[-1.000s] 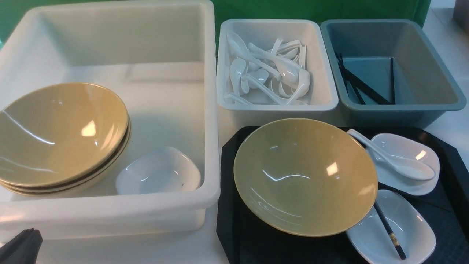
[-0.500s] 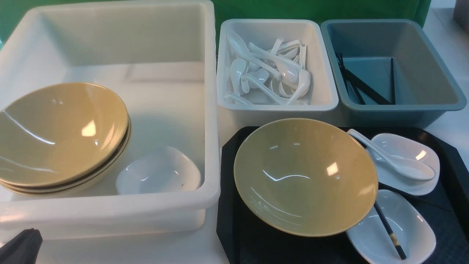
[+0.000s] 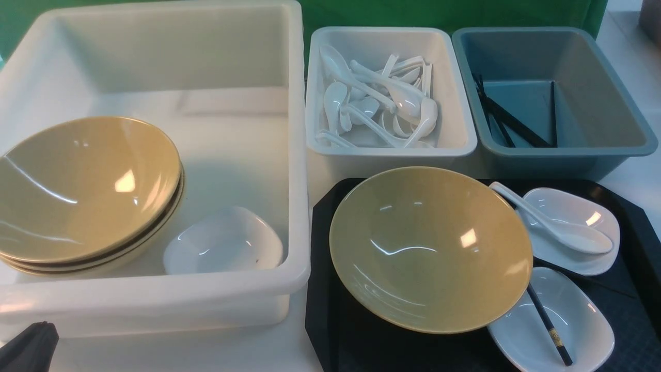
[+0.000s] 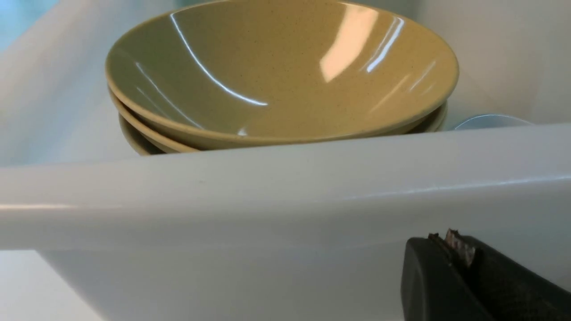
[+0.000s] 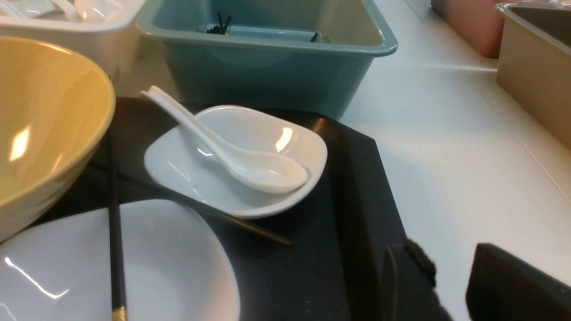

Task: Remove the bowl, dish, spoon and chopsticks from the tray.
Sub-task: Use the left arm to grab the yellow noodle bowl on the left

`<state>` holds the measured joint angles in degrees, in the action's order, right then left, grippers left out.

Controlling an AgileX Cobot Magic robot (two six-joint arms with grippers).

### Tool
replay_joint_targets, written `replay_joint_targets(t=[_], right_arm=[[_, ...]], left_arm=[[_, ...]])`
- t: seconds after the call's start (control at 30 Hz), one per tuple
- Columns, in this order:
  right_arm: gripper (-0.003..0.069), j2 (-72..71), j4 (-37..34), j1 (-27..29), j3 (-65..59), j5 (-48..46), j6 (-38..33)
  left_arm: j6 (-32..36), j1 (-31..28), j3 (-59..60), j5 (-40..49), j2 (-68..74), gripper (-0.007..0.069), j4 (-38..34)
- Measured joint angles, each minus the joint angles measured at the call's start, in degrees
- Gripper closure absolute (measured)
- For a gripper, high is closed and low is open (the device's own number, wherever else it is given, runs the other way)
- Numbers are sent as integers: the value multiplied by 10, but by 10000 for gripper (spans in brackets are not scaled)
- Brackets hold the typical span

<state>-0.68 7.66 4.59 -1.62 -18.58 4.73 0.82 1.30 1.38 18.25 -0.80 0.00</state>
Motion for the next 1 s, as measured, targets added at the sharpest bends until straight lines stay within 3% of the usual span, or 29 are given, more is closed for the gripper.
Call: replay_joint_targets(t=[0.2,0.27,0.47,0.5,0.53,0.57,0.73,0.9,1.0], right_arm=[[421,0,2,0,0,8,0],[421,0,3,0,0,45,0],[421,0,4,0,0,272,1],[421,0,5,0,0,345,4],[421,0,5,0,0,355,6],[421,0,7,0,0,442,21],[421,0,9,0,0,614,98],[424,0,9,0,0,639,200],[463,0,9,0,14,582,236]], left_arm=[[0,0,1,-19,0,640,8],[0,0,1,-69,0,640,9],[1,0,1,-305,0,640,11],[1,0,1,-379,0,640,11],[1,0,1,-388,0,640,11],[1,0,1,-466,0,640,12],[-46,0,1,-668,0,640,14],[-122,0,1,-767,-1,640,9],[-151,0,-26,-707,-1,640,0]])
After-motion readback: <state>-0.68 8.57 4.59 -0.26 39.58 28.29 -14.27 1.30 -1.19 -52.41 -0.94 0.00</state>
